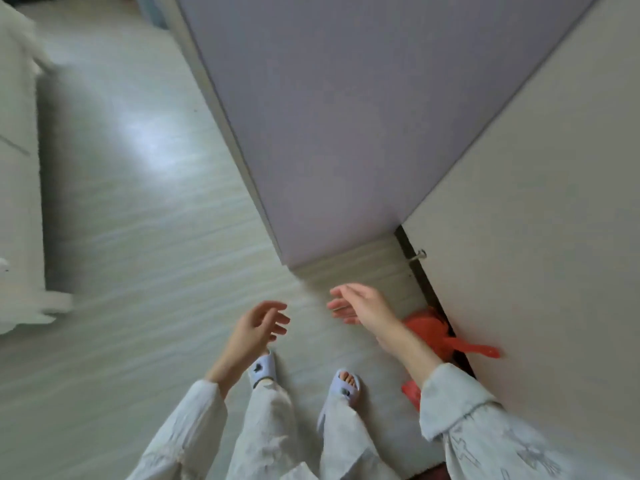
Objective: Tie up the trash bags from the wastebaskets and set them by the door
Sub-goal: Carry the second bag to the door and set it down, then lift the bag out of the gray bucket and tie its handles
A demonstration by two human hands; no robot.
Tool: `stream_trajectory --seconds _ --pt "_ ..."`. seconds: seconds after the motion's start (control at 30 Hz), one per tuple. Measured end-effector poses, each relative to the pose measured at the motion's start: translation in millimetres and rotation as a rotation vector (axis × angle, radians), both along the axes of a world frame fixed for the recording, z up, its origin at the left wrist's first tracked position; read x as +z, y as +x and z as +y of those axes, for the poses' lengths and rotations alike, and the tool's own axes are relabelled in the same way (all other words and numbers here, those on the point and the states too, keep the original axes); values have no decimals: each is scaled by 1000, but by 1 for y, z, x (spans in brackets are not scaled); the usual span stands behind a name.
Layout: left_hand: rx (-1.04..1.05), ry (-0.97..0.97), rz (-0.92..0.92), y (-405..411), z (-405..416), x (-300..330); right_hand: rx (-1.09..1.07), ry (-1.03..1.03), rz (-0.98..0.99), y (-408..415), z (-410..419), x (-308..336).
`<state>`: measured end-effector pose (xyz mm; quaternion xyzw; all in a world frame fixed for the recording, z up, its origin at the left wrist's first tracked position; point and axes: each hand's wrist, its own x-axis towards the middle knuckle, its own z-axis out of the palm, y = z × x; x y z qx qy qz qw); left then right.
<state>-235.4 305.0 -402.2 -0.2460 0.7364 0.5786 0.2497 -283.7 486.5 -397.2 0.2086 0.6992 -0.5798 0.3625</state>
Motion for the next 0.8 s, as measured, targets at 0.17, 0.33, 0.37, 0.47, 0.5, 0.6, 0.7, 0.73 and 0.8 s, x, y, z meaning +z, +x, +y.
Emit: stream_trajectory --seconds 0.17,0.33,0.37,0.47,0.5,0.6,0.7,0.73,0.8 --pt "248 14 92 10 -116 24 243 17 67 -16 -119 31" --pt "334 -28 169 -6 -241 49 359 1 122 -46 -256 62" --pt "353 -45 193 -10 -266 56 377 -10 137 -52 -281 68" --pt "423 -73 239 -20 -331 76 425 -27 175 -71 -342 89" --pt "438 -79 254 -25 -350 81 433 -29 188 -78 -359 95" --pt "456 -99 281 -46 -401 88 436 -33 228 -106 -404 105" --pt "457 -103 306 -78 -441 89 418 -41 264 -141 -443 107" --pt "448 -100 306 -91 -453 87 405 -47 268 -154 -455 105" --pt "428 -94 307 -121 -474 83 388 -57 272 -181 -478 99"
